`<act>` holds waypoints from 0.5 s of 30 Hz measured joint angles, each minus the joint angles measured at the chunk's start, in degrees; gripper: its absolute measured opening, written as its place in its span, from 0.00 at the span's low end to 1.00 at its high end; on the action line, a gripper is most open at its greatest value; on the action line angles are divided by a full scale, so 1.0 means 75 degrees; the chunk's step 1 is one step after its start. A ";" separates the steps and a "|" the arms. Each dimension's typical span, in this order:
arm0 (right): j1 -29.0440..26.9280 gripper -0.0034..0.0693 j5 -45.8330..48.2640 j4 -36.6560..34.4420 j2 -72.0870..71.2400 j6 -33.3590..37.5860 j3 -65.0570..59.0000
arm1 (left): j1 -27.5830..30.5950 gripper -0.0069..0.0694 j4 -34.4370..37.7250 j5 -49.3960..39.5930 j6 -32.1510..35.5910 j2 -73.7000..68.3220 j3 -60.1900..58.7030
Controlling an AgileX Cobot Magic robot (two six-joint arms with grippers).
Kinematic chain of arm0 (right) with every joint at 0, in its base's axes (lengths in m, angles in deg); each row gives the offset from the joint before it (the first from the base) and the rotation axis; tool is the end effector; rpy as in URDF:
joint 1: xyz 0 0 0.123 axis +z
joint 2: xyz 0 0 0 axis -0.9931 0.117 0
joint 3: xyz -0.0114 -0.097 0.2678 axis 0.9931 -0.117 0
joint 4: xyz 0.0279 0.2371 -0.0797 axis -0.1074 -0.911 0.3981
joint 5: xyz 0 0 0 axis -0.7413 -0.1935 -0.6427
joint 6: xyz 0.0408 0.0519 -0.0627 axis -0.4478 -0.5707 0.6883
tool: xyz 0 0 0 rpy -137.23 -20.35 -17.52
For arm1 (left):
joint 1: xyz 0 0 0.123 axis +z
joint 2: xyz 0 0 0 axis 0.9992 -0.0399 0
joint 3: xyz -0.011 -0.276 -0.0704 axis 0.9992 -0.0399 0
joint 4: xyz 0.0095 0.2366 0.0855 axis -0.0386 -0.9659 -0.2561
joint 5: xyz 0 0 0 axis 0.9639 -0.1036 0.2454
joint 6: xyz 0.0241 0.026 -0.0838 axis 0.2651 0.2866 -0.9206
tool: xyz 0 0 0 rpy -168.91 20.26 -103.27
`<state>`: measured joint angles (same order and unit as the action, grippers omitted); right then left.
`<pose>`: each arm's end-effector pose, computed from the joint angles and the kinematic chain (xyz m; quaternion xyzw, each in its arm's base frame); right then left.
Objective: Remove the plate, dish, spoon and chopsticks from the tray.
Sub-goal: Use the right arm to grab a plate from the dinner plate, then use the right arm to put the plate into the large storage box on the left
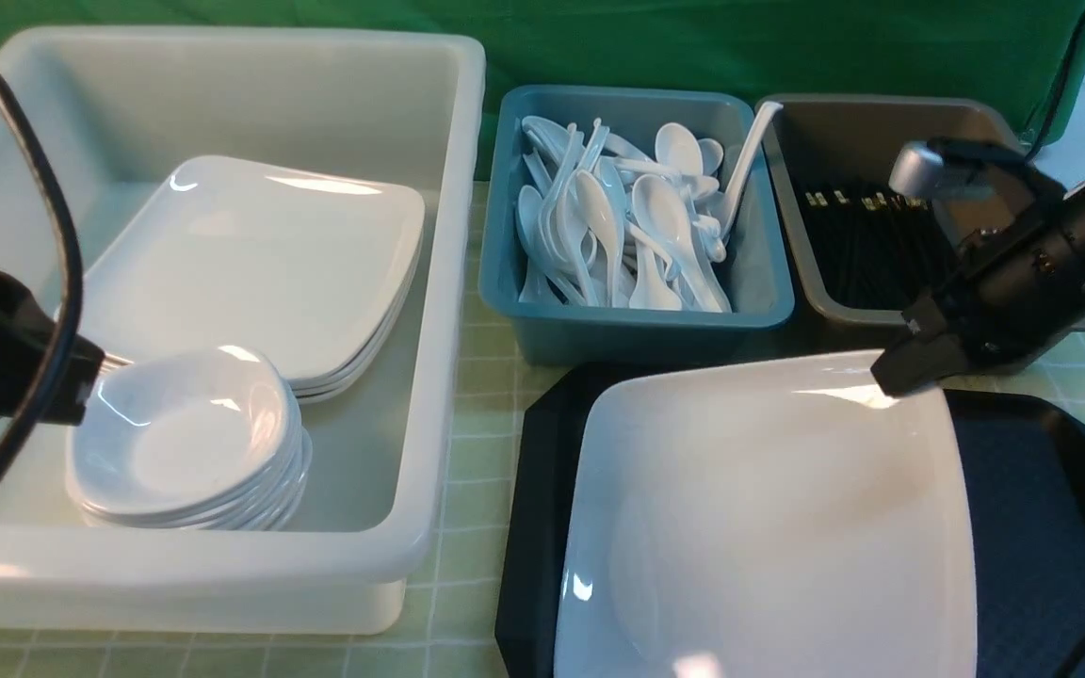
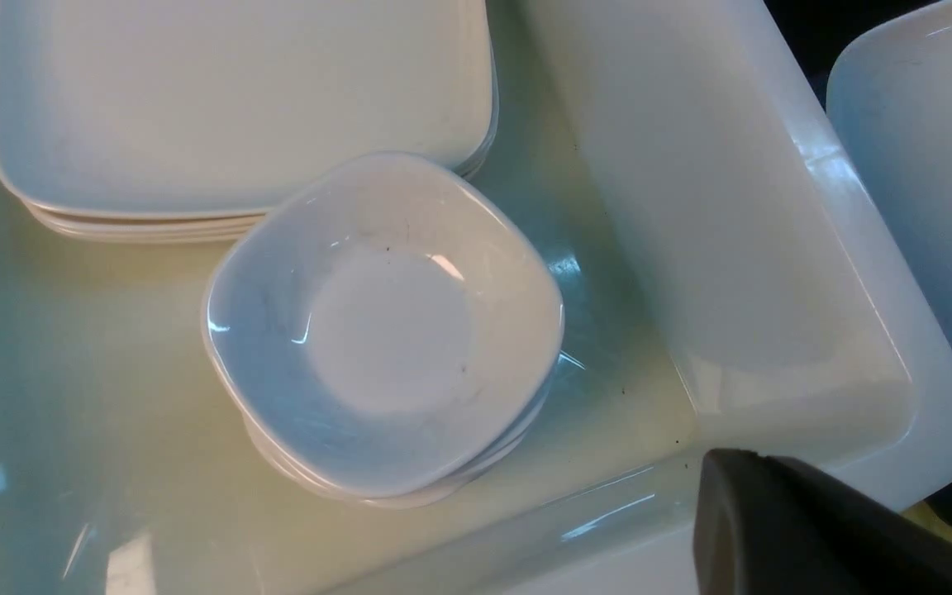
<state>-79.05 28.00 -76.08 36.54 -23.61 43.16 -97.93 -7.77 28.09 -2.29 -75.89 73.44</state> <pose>0.3464 0.0674 0.2670 -0.2013 0.9411 0.2170 0.1632 0.1626 -0.0389 0.3834 0.1462 0.9158 -0.0632 0.3686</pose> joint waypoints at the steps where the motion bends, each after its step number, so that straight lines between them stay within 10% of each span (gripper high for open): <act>1: 0.0053 0.09 0.0019 0.0000 -0.0194 -0.0007 -0.0007 | 0.0000 0.07 0.0000 0.0031 0.0000 0.0000 0.0000; 15: 0.0263 0.09 -0.0172 0.0372 -0.1738 -0.0288 0.0697 | 0.0000 0.07 -0.0058 0.0447 -0.0101 0.0000 -0.0006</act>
<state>-77.08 26.71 -73.29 23.50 -25.77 48.39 -97.93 -8.21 31.44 -3.04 -75.89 73.39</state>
